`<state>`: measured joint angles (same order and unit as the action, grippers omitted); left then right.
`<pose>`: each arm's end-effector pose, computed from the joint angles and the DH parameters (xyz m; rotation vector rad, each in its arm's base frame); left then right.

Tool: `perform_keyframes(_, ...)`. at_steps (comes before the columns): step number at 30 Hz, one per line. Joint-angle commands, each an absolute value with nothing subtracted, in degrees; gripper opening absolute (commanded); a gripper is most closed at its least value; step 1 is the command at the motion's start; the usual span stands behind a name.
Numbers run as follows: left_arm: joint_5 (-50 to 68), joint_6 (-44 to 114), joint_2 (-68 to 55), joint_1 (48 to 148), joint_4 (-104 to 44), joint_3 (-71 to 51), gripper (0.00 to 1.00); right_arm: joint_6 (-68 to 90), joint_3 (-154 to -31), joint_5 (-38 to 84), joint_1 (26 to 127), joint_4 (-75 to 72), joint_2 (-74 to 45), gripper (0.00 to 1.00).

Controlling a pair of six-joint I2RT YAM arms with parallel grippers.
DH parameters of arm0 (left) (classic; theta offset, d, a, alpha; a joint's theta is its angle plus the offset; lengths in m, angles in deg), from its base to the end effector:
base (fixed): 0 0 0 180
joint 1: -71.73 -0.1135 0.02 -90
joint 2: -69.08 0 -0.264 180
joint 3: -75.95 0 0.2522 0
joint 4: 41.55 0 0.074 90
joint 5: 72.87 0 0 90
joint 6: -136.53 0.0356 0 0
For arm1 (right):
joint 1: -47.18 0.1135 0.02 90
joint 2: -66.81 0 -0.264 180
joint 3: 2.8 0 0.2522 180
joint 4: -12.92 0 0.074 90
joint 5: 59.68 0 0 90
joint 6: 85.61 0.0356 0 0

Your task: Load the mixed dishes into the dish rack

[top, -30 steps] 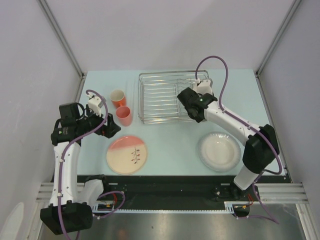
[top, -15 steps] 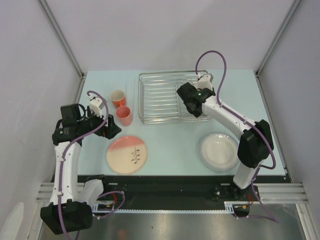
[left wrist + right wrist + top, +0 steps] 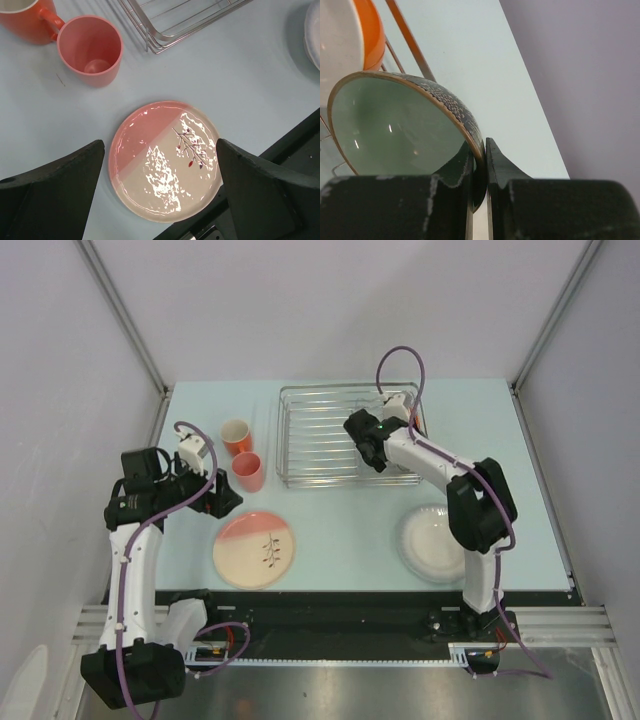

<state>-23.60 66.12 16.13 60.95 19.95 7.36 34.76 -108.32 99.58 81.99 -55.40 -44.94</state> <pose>0.1754 0.0097 0.3197 0.4930 2.1417 -0.5477 0.3405 0.1962 0.2479 0.1134 2.0720 -1.0513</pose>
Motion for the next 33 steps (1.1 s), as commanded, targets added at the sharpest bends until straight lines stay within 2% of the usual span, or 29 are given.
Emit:
perform_keyframes(1, -24.8, 67.3, 16.2, 60.7, 19.2, 7.2, 1.00, 37.0, -110.4, 104.8, 83.0, -55.7, -47.3, 0.00)
perform_keyframes(10, -24.4, 67.4, 15.8, 60.7, 19.1, 6.5, 1.00, 40.5, -110.4, 102.6, 84.9, -58.8, -52.6, 0.00)
perform_keyframes(13, -24.8, 67.4, 15.6, 60.7, 19.1, 6.1, 1.00, 40.6, -110.2, 100.7, 84.5, -58.9, -51.2, 0.13)
perform_keyframes(16, -25.2, 67.0, 15.2, 60.7, 18.9, 5.9, 1.00, 38.1, -108.4, 97.0, 84.3, -56.6, -47.3, 0.53)
perform_keyframes(17, -25.3, 66.9, 14.9, 60.7, 18.8, 5.9, 1.00, 37.3, -107.6, 95.7, 84.0, -55.6, -46.0, 0.70)
perform_keyframes(19, -25.2, 66.8, 14.9, 60.7, 18.7, 5.8, 1.00, 35.8, -105.6, 91.0, 83.5, -53.2, -41.9, 0.83)
perform_keyframes(20, -25.1, 66.7, 14.9, 60.6, 18.8, 5.7, 1.00, 35.6, -105.2, 89.1, 82.9, -52.5, -40.4, 0.96)
perform_keyframes(22, -24.3, 67.2, 15.1, 60.9, 18.7, 5.7, 1.00, 35.9, -103.9, 84.3, 82.4, -52.4, -36.4, 0.99)
perform_keyframes(26, -20.4, 66.9, 15.6, 64.3, 17.6, 4.8, 1.00, 40.2, -98.7, 79.5, 81.8, -53.8, -27.0, 1.00)
perform_keyframes(29, -15.8, 65.9, 14.3, 71.0, 16.7, 3.1, 1.00, 48.4, -92.7, 76.6, 78.7, -57.5, -18.1, 0.99)
perform_keyframes(33, -10.1, 63.9, 11.5, 84.6, 14.1, 1.9, 1.00, 54.0, -82.1, 68.7, 72.2, -58.7, -8.4, 0.98)
